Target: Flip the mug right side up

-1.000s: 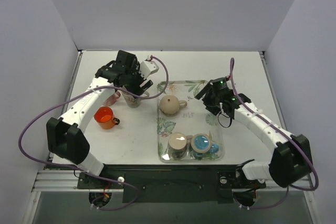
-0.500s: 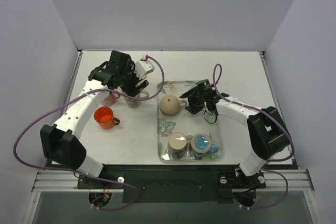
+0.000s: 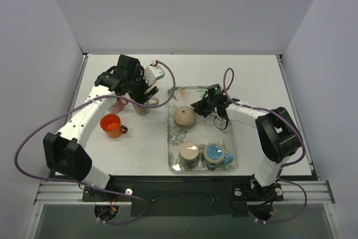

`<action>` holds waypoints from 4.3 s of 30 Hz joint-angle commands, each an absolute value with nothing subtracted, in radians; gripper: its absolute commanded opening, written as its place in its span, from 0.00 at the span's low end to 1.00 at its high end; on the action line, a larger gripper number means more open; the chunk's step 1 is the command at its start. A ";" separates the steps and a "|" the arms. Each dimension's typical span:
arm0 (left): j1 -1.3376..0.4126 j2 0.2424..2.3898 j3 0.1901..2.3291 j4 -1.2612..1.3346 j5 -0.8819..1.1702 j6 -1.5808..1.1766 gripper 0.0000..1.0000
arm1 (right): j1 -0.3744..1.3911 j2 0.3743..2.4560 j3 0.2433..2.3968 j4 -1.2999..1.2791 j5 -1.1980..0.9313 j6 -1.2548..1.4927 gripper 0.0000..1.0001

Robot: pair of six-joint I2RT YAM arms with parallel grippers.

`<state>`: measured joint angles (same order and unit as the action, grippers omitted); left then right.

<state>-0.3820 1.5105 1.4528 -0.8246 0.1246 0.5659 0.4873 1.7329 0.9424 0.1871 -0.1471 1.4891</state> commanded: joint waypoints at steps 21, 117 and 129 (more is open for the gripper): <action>-0.367 1.509 1.546 -0.841 0.250 0.532 0.86 | 0.630 1.448 0.799 0.690 0.055 0.654 0.00; -0.453 1.417 1.023 -0.729 0.160 0.446 0.00 | 0.563 0.936 0.876 0.086 0.305 0.406 0.95; -0.439 1.402 0.983 -0.667 0.247 0.442 0.00 | 0.474 0.942 1.029 -0.616 0.366 0.868 0.79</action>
